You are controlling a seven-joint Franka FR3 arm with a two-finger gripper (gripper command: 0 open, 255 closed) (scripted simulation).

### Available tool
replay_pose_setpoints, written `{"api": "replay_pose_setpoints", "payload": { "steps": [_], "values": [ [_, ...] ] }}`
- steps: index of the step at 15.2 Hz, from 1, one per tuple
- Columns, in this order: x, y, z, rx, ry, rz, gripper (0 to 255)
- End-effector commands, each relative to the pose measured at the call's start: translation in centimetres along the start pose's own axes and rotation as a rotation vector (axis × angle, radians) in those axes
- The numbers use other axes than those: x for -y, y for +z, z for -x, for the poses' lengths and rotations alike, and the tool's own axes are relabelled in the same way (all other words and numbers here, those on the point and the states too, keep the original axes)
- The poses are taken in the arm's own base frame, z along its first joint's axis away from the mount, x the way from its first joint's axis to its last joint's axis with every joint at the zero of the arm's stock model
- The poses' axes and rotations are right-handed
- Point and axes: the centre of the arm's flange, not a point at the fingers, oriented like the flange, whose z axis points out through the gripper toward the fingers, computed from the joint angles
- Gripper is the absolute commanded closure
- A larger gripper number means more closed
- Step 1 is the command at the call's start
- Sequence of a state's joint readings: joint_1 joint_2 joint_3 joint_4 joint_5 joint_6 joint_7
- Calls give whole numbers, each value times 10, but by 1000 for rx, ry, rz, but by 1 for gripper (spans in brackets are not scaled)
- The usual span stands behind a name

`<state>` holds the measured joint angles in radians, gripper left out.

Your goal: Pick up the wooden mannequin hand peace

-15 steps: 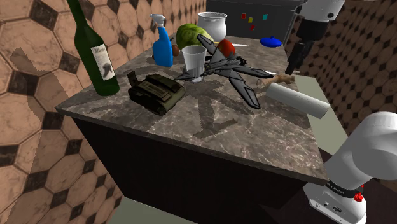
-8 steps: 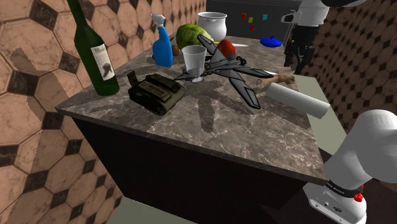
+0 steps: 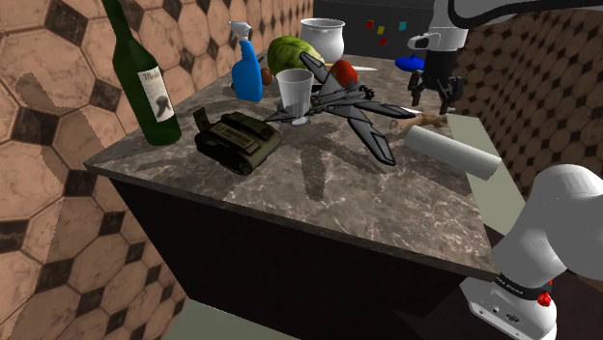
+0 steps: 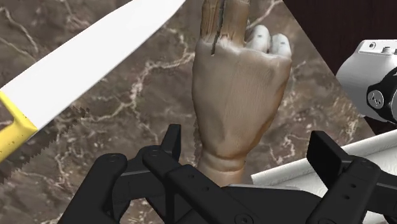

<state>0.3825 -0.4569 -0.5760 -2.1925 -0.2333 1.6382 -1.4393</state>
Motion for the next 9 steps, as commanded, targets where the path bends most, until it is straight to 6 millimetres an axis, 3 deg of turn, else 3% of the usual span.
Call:
{"api": "replay_pose_setpoints", "payload": {
  "steps": [1, 5, 6, 9],
  "values": [
    [-3, 11, 0, 1, -7, 0, 0],
    [-5, 24, 0, 1, -7, 0, 0],
    [-5, 24, 1, 1, -7, 0, 255],
    [-5, 24, 1, 1, -7, 0, 255]
  ]
}}
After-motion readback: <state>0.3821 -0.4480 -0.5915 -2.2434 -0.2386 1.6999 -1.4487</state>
